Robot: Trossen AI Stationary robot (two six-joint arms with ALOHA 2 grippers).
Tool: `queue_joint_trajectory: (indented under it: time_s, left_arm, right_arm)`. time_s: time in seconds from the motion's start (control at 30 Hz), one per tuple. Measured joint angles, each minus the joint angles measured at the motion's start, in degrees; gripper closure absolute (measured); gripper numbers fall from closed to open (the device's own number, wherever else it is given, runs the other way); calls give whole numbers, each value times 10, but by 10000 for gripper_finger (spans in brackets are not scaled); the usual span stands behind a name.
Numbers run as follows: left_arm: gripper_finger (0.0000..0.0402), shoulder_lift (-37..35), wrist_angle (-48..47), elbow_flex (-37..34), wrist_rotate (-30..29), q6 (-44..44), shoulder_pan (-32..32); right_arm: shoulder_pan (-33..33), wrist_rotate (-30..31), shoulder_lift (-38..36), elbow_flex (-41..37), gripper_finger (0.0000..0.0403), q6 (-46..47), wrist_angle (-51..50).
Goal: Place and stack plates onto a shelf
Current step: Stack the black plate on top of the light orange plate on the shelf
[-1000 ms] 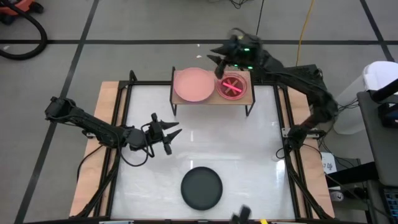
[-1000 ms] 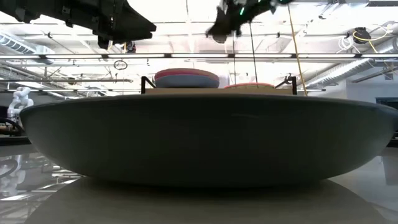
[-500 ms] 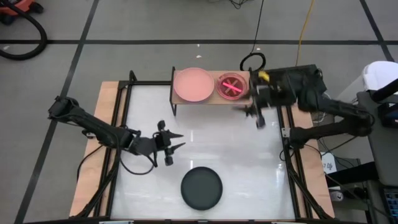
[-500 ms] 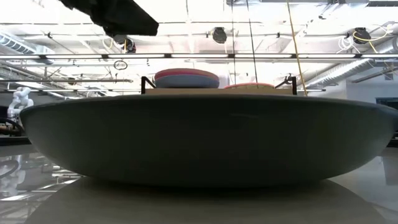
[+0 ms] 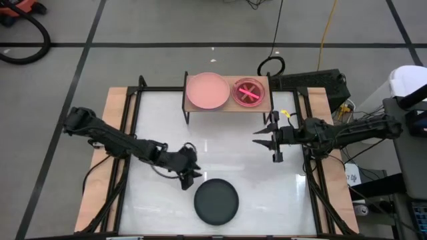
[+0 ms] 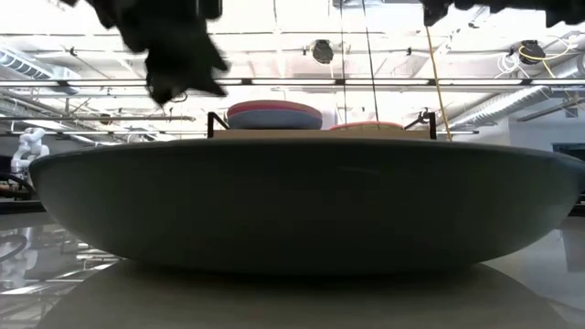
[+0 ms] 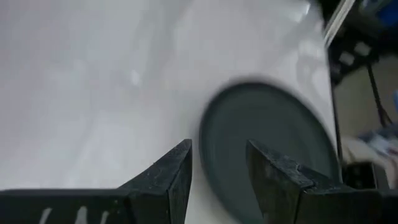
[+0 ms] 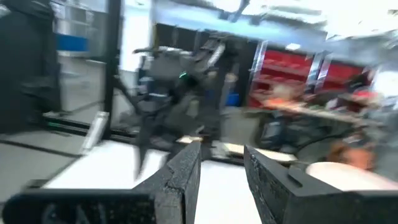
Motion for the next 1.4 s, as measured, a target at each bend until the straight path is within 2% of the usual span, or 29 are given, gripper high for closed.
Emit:
queue_joint_trajectory:
  time_s: [0.1,0.2,0.33,0.53,0.9,1.0,1.13,1.23,1.4]
  left_arm:
    - [248,37,-3,0,77,-35,11]
    - [248,71,0,0,114,-55,17]
    - [247,108,3,0,119,-68,17]
    - [247,151,63,0,144,-84,16]
    - [249,199,73,0,141,-88,16]
    - [272,199,73,0,135,-72,16]
    - [339,200,73,20,127,-44,20]
    - [386,198,60,56,137,11,28]
    - [389,159,-52,150,124,103,51]
  right_arm:
    - [2,20,3,-10,298,-28,31]
    - [2,19,2,-11,298,-36,34]
    - [2,19,2,-11,298,-37,29]
    - [2,19,2,-11,298,-34,26]
    - [2,19,3,-11,298,-22,26]
    - [2,19,3,-11,298,-22,26]
    - [2,19,3,-11,298,-22,24]
    - [2,19,3,-11,298,-22,24]
    - [2,19,3,-11,298,-18,24]
